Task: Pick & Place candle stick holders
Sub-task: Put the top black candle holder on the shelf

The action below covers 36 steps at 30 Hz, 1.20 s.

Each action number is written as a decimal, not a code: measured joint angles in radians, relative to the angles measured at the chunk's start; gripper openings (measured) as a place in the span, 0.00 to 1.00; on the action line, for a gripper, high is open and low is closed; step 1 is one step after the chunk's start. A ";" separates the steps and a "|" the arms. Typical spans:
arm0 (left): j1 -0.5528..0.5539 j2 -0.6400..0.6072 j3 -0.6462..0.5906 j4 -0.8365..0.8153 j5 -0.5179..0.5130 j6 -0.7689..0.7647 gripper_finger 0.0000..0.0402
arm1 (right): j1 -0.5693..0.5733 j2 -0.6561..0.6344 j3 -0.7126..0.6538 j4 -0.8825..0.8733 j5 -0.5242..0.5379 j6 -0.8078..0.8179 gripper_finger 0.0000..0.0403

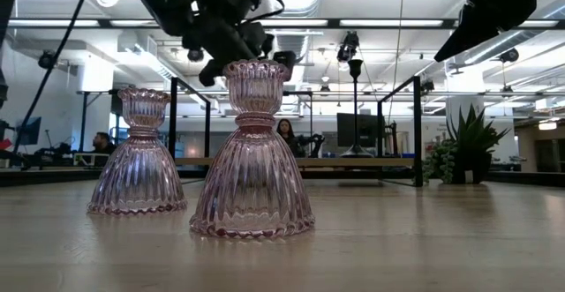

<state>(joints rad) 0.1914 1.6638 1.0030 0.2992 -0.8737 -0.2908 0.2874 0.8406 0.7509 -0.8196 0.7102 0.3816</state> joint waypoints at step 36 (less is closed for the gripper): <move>0.058 0.073 -0.052 -0.040 -0.116 -0.142 0.04 | 0.000 0.000 -0.002 0.011 -0.001 0.003 0.02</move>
<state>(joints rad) 0.2499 1.7369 0.9512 0.2589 -0.9897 -0.4330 0.2874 0.8402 0.7494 -0.8085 0.7093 0.3843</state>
